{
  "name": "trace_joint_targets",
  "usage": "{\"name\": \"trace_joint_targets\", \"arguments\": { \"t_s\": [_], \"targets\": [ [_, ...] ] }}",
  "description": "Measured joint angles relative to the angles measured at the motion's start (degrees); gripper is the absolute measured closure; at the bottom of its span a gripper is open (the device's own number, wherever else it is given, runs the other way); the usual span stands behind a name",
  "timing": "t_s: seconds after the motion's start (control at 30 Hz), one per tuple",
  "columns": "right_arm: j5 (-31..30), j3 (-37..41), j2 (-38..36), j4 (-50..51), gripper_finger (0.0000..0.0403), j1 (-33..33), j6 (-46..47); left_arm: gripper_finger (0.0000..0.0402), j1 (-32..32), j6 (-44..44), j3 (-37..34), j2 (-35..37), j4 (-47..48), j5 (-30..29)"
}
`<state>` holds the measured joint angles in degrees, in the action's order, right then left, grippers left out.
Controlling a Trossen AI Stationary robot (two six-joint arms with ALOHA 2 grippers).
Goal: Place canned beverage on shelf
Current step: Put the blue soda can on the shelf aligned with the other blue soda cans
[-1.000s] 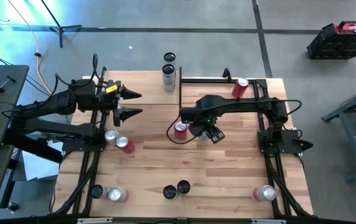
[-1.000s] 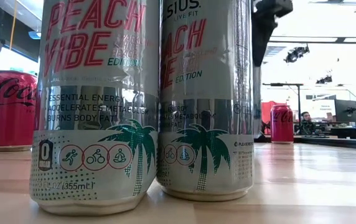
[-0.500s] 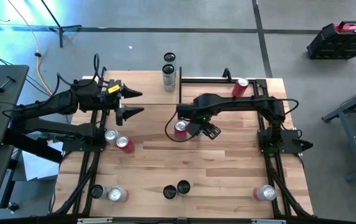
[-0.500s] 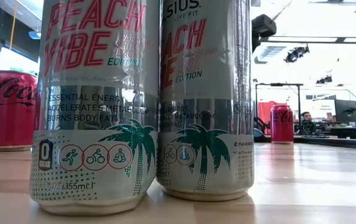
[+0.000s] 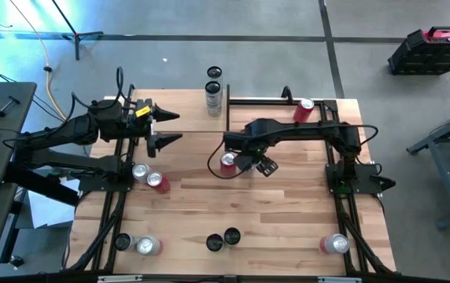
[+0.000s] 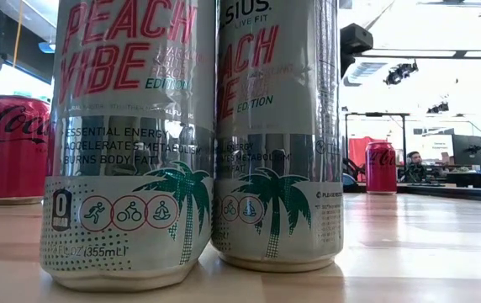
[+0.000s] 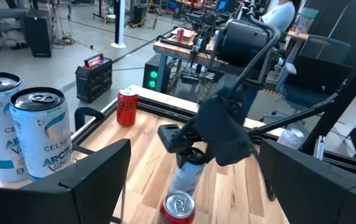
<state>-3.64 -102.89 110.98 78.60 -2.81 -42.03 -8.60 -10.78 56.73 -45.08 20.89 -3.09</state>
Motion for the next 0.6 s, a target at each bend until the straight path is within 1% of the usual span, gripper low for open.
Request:
{"name": "trace_joint_targets", "arguments": {
  "t_s": [0.17,0.3,0.47,0.6],
  "targets": [
    [-0.73,-3.61,-0.13,5.16,0.0085,0.68,6.33,0.0053,-0.01,1.3,0.0,0.0,-0.56,-1.38],
    [-0.72,-8.0,-0.17,8.52,0.0084,0.68,15.13,0.0053,-0.31,2.52,0.02,0.0,-1.88,-2.49],
    [-0.28,-11.92,-0.67,10.57,0.0084,0.03,32.54,0.0053,-1.55,2.92,0.02,0.0,-1.93,-2.54],
    [-1.37,-8.69,-3.97,8.26,0.0084,0.38,49.9,0.0053,-1.62,2.9,0.02,0.0,-1.32,-2.52]
  ]
}}
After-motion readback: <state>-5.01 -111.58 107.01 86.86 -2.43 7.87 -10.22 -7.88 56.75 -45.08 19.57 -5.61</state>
